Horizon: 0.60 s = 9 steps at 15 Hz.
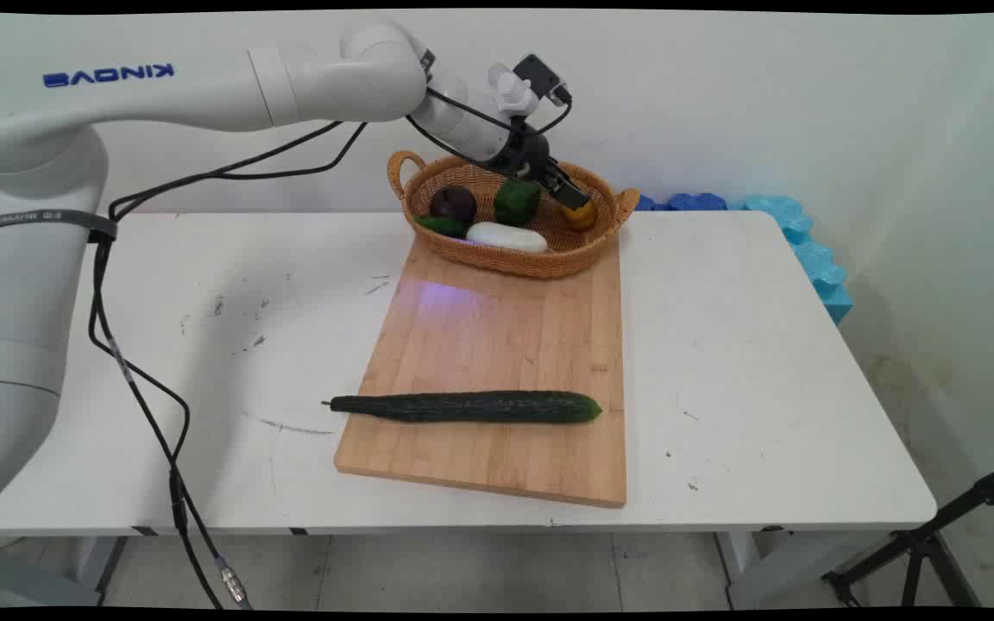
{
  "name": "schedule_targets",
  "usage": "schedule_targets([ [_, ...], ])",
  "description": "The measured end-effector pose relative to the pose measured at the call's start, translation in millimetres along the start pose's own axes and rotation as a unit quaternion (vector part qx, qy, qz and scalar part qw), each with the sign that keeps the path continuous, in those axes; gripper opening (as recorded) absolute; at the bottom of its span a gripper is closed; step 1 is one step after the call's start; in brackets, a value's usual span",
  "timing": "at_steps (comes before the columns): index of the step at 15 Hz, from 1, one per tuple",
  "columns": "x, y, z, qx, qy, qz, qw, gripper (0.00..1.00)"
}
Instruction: Pick up the cucumber from the cutting board
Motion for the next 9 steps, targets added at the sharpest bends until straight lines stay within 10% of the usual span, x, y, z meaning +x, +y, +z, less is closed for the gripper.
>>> schedule_targets([
  [9, -2, 5, -29, -0.004, -0.001, 0.007, 1.0, 1.0],
])
